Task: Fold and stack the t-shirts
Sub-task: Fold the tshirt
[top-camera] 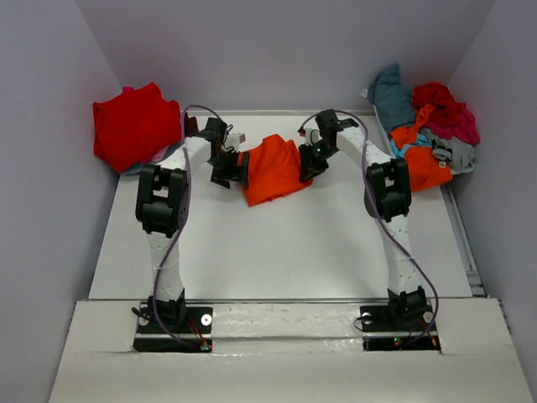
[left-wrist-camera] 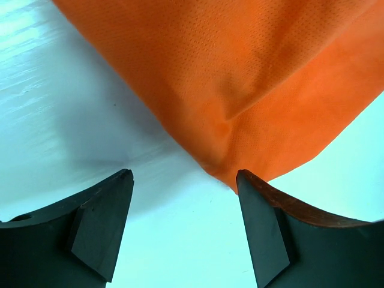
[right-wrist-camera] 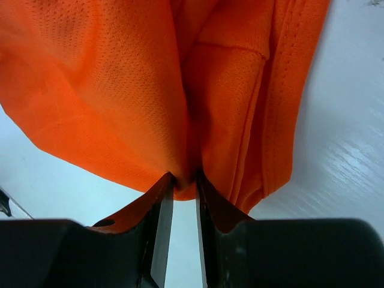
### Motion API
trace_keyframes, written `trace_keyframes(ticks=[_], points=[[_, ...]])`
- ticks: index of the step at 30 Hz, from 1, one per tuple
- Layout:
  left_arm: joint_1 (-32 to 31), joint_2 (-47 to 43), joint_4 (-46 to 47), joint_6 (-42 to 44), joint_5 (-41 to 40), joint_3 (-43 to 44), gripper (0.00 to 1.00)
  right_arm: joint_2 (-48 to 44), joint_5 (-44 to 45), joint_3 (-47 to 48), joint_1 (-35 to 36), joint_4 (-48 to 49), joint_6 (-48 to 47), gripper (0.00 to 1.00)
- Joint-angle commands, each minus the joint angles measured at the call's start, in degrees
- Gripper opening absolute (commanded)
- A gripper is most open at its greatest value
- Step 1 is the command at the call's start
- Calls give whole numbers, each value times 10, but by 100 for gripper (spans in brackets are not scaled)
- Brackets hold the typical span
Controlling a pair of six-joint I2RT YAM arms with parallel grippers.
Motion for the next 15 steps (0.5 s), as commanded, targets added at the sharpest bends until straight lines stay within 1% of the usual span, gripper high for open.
trace_keyframes(ticks=[1, 4, 6, 9, 12, 15], points=[[4, -74, -7, 12, -18, 8, 81, -4, 34, 21, 0, 14, 10, 27], [4, -88, -6, 13, -30, 22, 81, -17, 34, -11, 0, 19, 8, 24], [4, -94, -7, 14, -34, 27, 81, -45, 39, -65, 0, 37, 4, 22], [4, -95, -5, 15, -34, 31, 81, -87, 39, -144, 0, 62, 0, 22], [4, -90, -4, 13, -32, 29, 81, -116, 27, -196, 0, 66, 0, 22], [4, -81, -4, 10, -32, 35, 81, -134, 18, -225, 0, 64, -7, 22]])
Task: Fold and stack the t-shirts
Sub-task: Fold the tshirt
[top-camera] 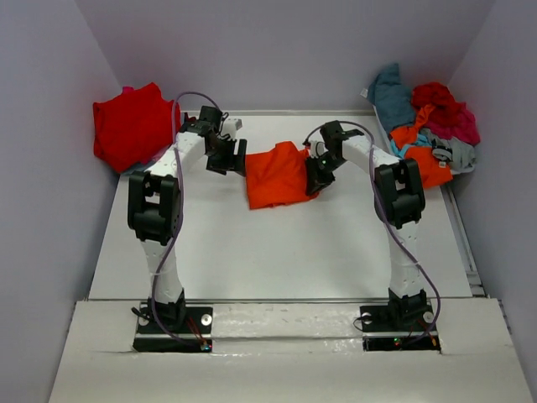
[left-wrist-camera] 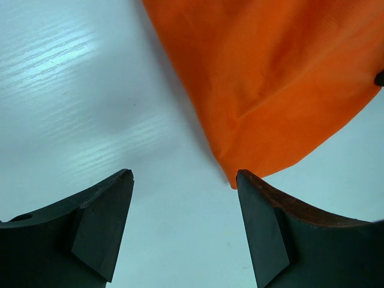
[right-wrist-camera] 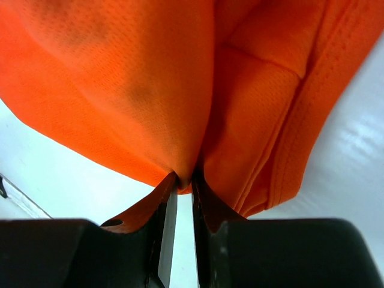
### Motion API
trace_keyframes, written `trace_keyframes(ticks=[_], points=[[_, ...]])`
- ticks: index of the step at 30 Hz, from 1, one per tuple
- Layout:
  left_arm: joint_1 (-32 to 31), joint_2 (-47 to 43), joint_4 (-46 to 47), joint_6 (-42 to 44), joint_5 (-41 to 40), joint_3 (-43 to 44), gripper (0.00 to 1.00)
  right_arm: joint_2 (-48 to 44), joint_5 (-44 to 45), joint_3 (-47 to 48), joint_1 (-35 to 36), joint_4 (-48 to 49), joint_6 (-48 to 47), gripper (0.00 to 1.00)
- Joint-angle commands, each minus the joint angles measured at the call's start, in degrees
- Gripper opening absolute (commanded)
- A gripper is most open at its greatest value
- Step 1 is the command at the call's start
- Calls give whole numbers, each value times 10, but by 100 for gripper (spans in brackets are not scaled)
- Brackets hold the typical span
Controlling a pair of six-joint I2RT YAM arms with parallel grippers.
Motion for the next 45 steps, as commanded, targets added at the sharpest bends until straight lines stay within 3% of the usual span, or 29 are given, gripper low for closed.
trace_keyframes(ticks=[1, 8, 16, 22, 30, 40, 45], points=[[4, -13, -4, 4, -6, 21, 81, -45, -7, -41, 0, 7, -18, 22], [-7, 0, -11, 8, -9, 30, 81, -70, -58, -43, 26, -26, -42, 22], [-12, -2, -15, 14, -10, 25, 82, -96, -49, -35, 42, -37, -51, 23], [-12, -4, -14, 18, -11, 17, 82, -142, -5, -23, 47, -16, -64, 32], [-12, -10, -17, 33, -14, 11, 82, -123, 37, 16, 47, -11, -62, 45], [-12, -16, -20, 51, 5, -8, 82, -2, 27, 224, 47, -3, -32, 45], [-12, -21, -23, 60, -1, -16, 82, 11, 11, 247, 47, 38, -14, 45]])
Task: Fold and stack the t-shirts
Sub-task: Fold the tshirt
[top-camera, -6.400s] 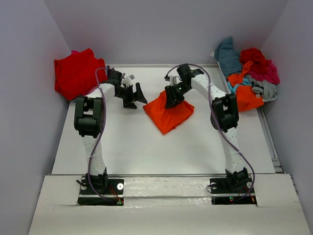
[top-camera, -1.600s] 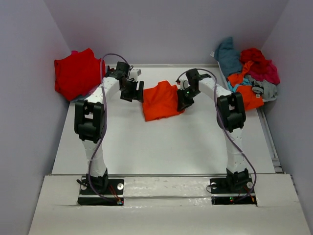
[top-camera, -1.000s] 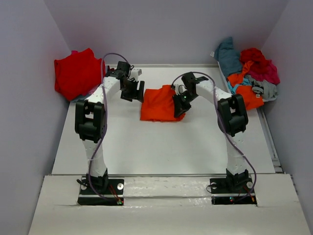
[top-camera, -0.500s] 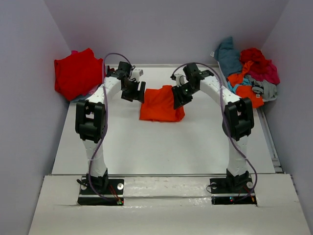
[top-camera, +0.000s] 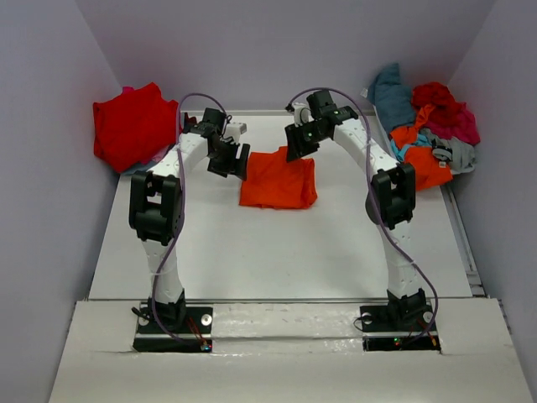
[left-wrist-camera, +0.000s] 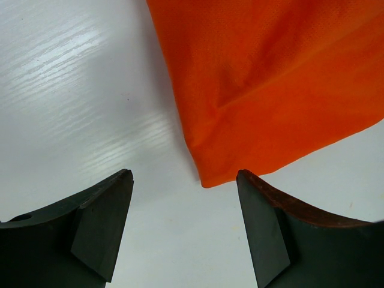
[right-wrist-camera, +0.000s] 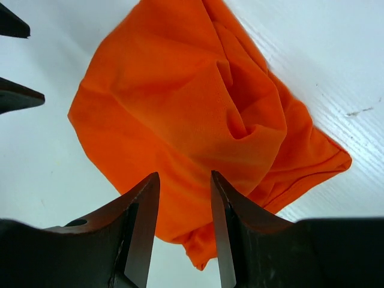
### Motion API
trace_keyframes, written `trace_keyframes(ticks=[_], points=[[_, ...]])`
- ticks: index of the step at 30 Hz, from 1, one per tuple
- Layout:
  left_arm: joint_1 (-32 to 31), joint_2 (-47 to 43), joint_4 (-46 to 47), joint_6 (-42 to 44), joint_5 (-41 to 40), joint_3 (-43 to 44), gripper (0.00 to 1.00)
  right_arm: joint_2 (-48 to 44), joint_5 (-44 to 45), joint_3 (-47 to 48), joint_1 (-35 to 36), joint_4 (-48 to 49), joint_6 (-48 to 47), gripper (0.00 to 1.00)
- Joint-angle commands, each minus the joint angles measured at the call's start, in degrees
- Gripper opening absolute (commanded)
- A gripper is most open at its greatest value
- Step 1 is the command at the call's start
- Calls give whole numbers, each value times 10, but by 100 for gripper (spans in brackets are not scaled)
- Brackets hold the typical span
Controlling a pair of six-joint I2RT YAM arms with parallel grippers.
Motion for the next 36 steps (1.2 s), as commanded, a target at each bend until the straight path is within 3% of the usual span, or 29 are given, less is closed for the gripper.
trace_keyframes(ticks=[1, 7, 13, 26, 36], points=[[-1, -25, -11, 22, 4, -15, 82, -3, -18, 24, 0, 60, 19, 45], [-7, -28, -12, 30, -4, -24, 82, 43, -31, 51, 0, 88, 40, 45], [-13, -35, -19, 37, -10, -19, 82, 99, 1, 64, 0, 56, 43, 45], [-13, -40, -19, 37, -11, -27, 82, 29, 81, -89, -26, 76, 59, 45], [-23, -13, -19, 32, -2, 39, 82, 0, 48, -29, -26, 32, 57, 46]])
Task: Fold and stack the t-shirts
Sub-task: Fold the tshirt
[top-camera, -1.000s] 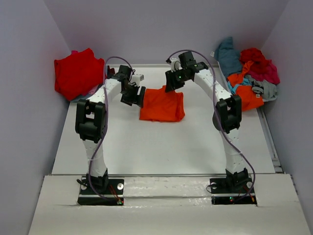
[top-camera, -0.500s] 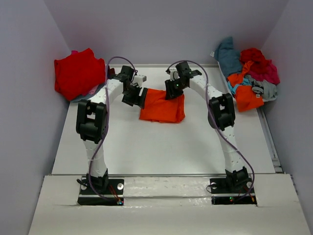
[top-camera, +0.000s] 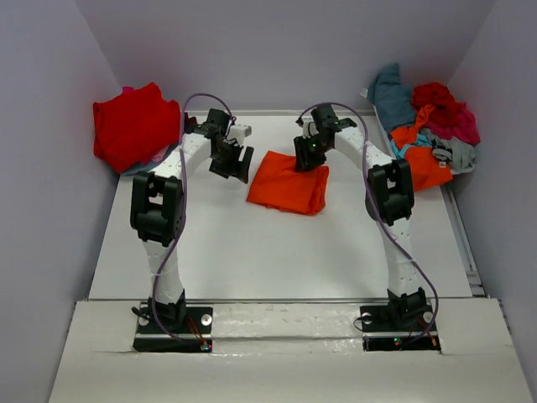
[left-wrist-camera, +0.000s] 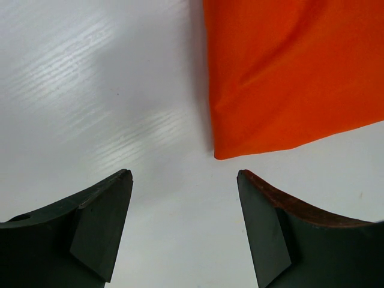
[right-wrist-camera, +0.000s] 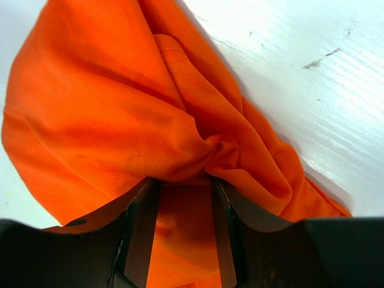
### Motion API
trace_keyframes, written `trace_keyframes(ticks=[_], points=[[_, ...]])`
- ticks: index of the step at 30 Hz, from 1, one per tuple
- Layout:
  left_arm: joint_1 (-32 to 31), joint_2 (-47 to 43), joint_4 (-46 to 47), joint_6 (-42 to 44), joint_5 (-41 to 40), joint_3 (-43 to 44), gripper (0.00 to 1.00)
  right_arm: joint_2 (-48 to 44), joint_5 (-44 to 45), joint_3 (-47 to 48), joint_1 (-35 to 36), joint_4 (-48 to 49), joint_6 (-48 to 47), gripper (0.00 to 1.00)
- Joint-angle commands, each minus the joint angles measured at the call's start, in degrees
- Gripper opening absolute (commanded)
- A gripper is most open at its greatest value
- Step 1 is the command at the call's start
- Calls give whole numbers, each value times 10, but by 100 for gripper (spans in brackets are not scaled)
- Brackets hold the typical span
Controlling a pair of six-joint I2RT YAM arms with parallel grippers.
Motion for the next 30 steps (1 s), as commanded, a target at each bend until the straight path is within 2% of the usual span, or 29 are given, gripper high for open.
trace_keyframes(ticks=[1, 8, 13, 21, 25, 30], points=[[-9, -6, 1, 2, 10, 48, 82, -47, -10, 53, -1, -32, -23, 46], [-15, 10, 9, -8, 27, 54, 82, -65, -47, 94, -1, -59, -29, 47], [-15, 20, 9, -13, 37, 63, 82, -29, -72, 119, 27, -84, -30, 47], [-15, 20, 11, -15, 41, 58, 82, 2, -84, 104, 50, -100, -36, 47], [-21, 20, 11, -15, 42, 59, 82, 6, -68, 63, 50, -117, -45, 47], [-21, 15, 13, -15, 42, 60, 82, -62, -35, -67, 38, -64, -45, 47]])
